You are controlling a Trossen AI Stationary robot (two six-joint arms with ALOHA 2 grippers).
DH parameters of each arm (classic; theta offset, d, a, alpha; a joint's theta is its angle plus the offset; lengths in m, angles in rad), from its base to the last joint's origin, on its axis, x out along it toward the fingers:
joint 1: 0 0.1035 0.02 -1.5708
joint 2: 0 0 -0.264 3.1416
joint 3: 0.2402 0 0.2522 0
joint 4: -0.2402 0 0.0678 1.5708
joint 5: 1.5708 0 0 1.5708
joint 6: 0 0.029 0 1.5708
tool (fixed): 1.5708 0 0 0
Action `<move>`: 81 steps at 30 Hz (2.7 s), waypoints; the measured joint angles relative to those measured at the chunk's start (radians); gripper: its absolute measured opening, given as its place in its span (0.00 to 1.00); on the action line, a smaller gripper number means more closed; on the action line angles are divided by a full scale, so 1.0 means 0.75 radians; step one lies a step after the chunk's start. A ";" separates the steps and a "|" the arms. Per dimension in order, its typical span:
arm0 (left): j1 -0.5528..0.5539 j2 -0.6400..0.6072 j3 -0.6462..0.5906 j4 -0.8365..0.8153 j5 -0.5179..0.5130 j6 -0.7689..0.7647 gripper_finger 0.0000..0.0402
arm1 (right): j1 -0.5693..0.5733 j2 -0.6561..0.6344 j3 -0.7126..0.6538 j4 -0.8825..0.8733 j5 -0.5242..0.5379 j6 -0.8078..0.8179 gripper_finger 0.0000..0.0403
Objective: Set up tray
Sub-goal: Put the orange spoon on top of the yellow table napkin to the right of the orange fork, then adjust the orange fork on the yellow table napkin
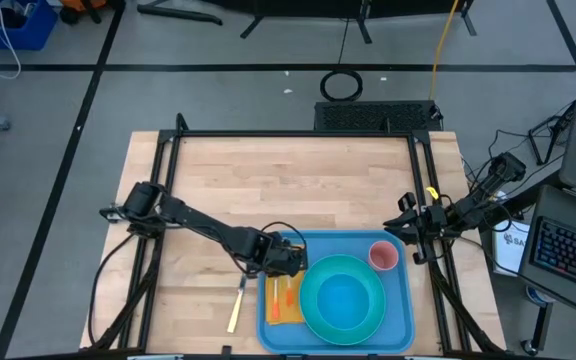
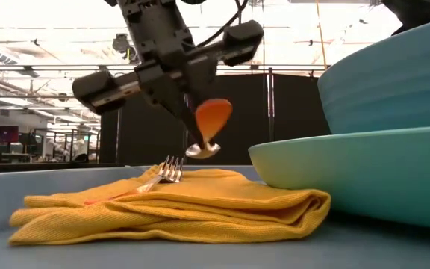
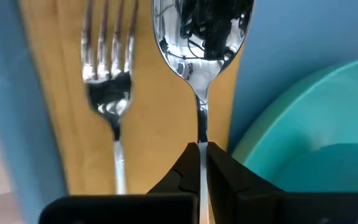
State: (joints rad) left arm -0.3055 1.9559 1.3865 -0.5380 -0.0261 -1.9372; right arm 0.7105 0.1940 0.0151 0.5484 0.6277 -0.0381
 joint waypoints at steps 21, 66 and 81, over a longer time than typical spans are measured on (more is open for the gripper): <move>-0.032 0.048 -0.001 0.019 -0.012 -0.039 0.04 | 0.000 0.005 0.000 -0.010 0.000 0.000 0.11; -0.032 0.046 -0.002 -0.086 -0.034 -0.052 0.02 | 0.000 0.005 0.000 -0.009 -0.001 0.000 0.11; -0.049 0.059 -0.002 -0.065 -0.046 0.008 0.02 | 0.000 0.005 0.000 -0.009 0.000 0.000 0.11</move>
State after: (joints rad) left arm -0.3421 2.0002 1.3849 -0.5866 -0.0606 -1.9311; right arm 0.7106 0.1974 0.0151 0.5415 0.6274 -0.0380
